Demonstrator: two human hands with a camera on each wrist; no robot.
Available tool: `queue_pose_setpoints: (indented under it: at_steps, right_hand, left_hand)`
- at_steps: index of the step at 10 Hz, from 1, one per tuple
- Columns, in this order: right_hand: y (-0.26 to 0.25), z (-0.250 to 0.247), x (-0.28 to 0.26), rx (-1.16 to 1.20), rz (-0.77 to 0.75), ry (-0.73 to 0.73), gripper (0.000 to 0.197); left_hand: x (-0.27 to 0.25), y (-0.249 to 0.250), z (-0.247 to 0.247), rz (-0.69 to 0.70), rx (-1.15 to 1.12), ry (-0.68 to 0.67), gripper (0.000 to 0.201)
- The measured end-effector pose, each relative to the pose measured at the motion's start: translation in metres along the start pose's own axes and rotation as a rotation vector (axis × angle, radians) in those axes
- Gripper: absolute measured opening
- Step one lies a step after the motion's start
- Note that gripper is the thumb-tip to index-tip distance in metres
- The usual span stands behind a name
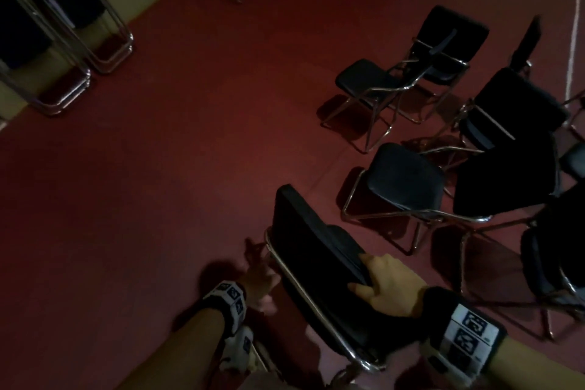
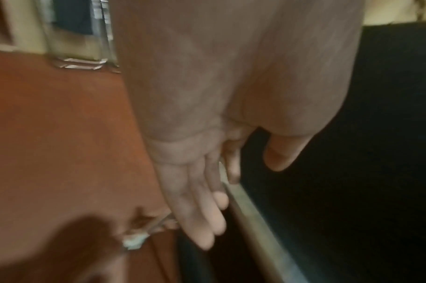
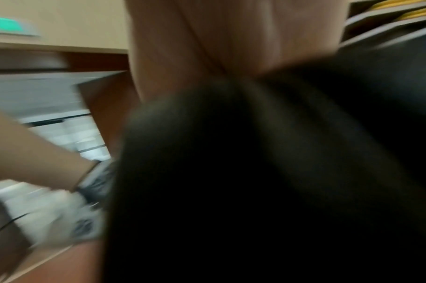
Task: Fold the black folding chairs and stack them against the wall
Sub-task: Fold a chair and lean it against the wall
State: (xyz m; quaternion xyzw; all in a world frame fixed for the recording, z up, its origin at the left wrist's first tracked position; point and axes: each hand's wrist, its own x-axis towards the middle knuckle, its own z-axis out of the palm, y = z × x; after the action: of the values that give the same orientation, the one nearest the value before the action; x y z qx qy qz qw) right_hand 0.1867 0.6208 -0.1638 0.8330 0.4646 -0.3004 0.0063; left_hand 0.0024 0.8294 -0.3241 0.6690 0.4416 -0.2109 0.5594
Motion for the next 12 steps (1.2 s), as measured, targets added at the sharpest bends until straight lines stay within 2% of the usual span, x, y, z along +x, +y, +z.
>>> queue_pose_setpoints:
  at_steps: [1,2,3,4,5,6,7,8,10,11,12]
  right_hand:
    - [-0.046,-0.005,0.01,-0.062,-0.144,-0.026,0.042]
    - [-0.081,-0.021,0.028,-0.111,-0.271,-0.025,0.04]
    - [-0.114,-0.037,0.045,-0.19,-0.397,-0.027,0.043]
    - [-0.139,-0.04,0.056,-0.242,-0.485,-0.057,0.04]
    - [-0.155,-0.044,0.069,-0.238,-0.554,-0.059,0.037]
    - [-0.18,-0.058,0.105,-0.202,-0.622,-0.085,0.041]
    - [-0.196,-0.078,0.143,-0.105,-0.657,-0.115,0.047]
    - [-0.209,-0.091,0.183,0.004,-0.675,-0.138,0.043]
    - [-0.235,-0.113,0.285,0.207,-0.786,-0.212,0.029]
    - [-0.251,-0.13,0.347,0.223,-0.804,-0.231,0.049]
    - [-0.26,-0.15,0.412,0.266,-0.78,-0.267,0.051]
  left_hand:
    - [0.011,-0.01,-0.042,-0.014,-0.226,0.097,0.051]
    - [0.023,-0.045,-0.082,-0.087,-0.416,0.179,0.06]
    - [0.003,-0.08,-0.103,-0.223,-0.448,0.324,0.051]
    - [-0.016,-0.103,-0.108,-0.297,-0.339,0.424,0.056]
    - [-0.043,-0.104,-0.116,-0.224,-0.735,0.401,0.034]
    - [-0.062,-0.112,-0.146,-0.144,-1.131,0.441,0.029]
    - [-0.055,-0.125,-0.178,-0.175,-1.169,0.61,0.013]
    - [-0.059,-0.12,-0.215,-0.184,-1.246,0.7,0.016]
    - [-0.039,-0.123,-0.293,-0.191,-1.24,0.777,0.007]
    - [-0.027,-0.12,-0.336,-0.227,-1.232,0.895,0.009]
    - [-0.024,-0.118,-0.379,-0.256,-1.23,0.927,0.021]
